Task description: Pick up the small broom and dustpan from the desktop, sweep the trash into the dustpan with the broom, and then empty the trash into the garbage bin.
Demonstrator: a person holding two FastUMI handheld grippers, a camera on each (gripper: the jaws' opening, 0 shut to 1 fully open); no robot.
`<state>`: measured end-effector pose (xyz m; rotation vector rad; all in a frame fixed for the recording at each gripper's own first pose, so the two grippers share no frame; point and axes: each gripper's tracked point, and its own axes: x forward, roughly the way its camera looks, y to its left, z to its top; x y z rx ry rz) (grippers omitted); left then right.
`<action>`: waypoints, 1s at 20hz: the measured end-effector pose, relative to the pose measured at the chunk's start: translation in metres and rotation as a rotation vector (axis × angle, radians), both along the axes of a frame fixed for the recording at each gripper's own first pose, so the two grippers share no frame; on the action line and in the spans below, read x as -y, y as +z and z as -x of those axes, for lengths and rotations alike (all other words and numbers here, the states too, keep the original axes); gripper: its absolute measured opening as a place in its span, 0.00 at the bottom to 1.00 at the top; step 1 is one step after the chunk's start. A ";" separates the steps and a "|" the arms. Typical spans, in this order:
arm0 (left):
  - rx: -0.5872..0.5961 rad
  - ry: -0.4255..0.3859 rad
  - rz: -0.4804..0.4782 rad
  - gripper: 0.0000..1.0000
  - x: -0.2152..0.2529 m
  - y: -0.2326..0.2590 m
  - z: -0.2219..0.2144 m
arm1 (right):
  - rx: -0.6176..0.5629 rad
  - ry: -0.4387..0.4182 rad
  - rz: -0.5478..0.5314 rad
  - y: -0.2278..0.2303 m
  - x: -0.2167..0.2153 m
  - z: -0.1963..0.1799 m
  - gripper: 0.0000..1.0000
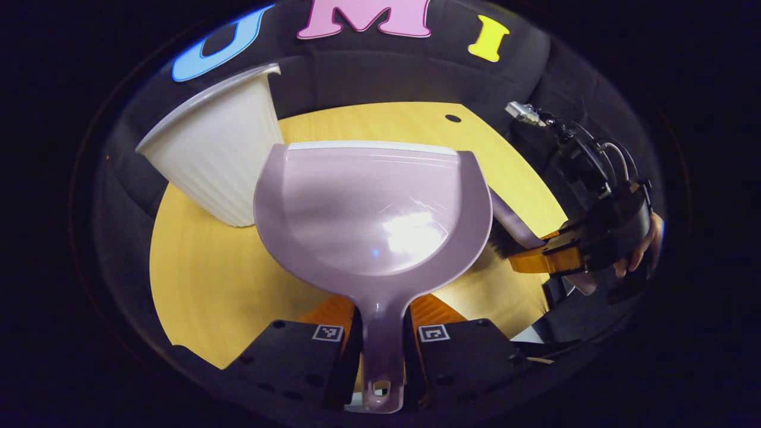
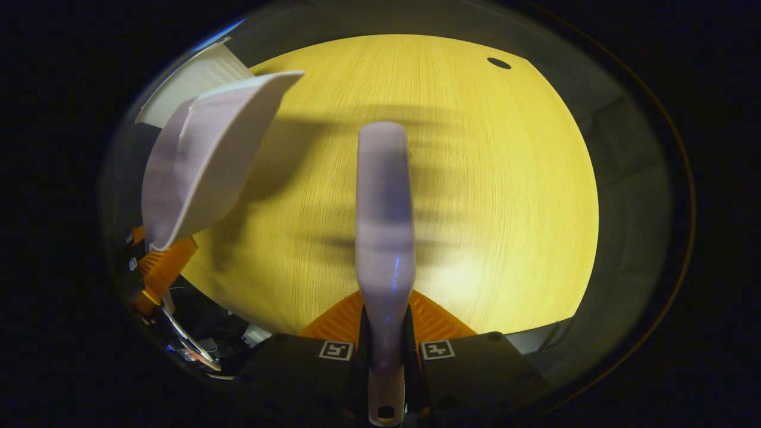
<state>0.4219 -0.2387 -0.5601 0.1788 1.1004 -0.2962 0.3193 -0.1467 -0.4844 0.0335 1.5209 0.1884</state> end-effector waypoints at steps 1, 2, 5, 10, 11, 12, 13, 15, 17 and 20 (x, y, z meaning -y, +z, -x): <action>-0.026 0.021 -0.019 0.30 -0.001 -0.009 0.003 | 0.008 -0.006 0.002 0.000 -0.004 -0.003 0.27; -0.057 0.048 -0.009 0.30 0.001 -0.014 0.002 | 0.003 -0.013 -0.001 -0.005 -0.009 -0.005 0.27; -0.129 0.127 0.035 0.30 0.006 -0.018 0.003 | -0.030 -0.059 -0.011 -0.022 -0.022 -0.022 0.27; -0.194 0.203 0.025 0.30 0.004 -0.020 0.012 | -0.034 -0.048 0.029 -0.022 -0.019 -0.031 0.27; -0.211 0.221 0.021 0.29 0.003 -0.021 0.014 | -0.048 -0.042 0.033 -0.023 -0.018 -0.029 0.27; -0.204 0.226 0.027 0.29 0.006 -0.017 0.012 | -0.063 -0.031 0.040 -0.022 -0.020 -0.027 0.27; -0.209 0.216 0.018 0.30 0.006 -0.019 0.012 | -0.070 -0.016 0.050 -0.022 -0.019 -0.027 0.27; -0.218 0.221 0.015 0.30 0.006 -0.018 0.012 | -0.071 0.006 0.068 -0.024 -0.016 -0.027 0.27; -0.225 0.229 0.011 0.31 0.005 -0.018 0.013 | -0.079 0.005 0.080 -0.028 -0.017 -0.027 0.27; -0.238 0.214 0.000 0.31 0.005 -0.018 0.015 | -0.076 -0.028 0.110 -0.031 -0.011 -0.030 0.29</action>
